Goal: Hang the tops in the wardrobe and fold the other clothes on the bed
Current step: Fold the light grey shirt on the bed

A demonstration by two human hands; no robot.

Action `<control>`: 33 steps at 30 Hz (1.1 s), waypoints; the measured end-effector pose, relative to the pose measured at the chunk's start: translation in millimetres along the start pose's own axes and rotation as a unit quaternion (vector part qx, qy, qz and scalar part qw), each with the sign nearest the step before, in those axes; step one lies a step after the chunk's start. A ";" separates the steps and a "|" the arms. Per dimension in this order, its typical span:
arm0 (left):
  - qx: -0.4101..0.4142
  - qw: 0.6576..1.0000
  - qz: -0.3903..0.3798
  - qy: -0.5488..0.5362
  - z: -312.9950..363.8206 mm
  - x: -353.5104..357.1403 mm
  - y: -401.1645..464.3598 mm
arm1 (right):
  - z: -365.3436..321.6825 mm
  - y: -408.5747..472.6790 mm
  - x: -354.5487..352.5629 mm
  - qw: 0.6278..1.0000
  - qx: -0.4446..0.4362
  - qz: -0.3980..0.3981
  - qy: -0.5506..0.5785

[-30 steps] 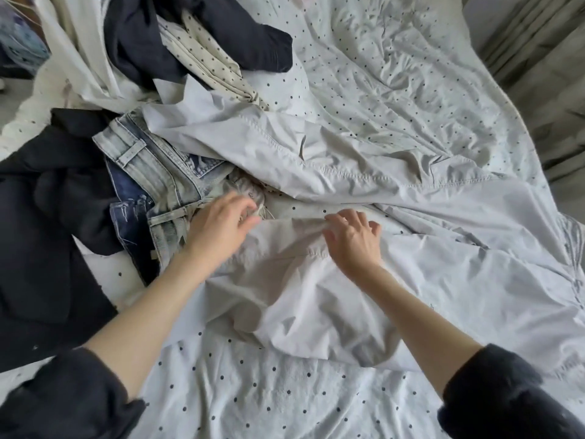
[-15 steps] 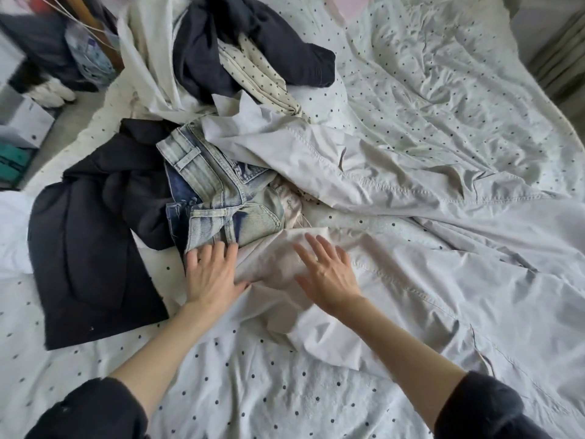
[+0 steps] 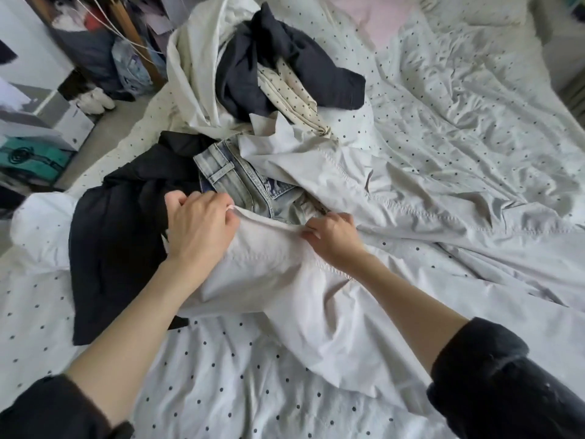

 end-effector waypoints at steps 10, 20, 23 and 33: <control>0.043 0.997 -0.070 0.005 -1.2 49.1 64.3 | -47.8 -47.8 12.3 0.986 -0.095 0.134 -0.037; -0.018 0.983 -0.063 -0.172 -28.9 64.7 41.0 | -62.3 -5.6 84.9 0.991 -0.055 -0.121 -0.026; -0.104 0.913 -0.052 -0.391 -56.0 87.0 2.8 | -68.2 -4.3 47.0 0.998 -0.063 0.026 0.013; -0.280 0.726 -0.295 -0.555 -84.5 167.9 -100.2 | -112.8 71.5 4.3 0.996 -0.020 0.026 -0.084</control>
Point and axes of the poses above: each hand's wrist, its own y-axis towards the middle knuckle, its own x-axis out of the palm, z = x × y, the point moved 7 cm from there along y, towards the middle knuckle, and after that the axes turned 12 degrees about -z, right-handed, at the moved point
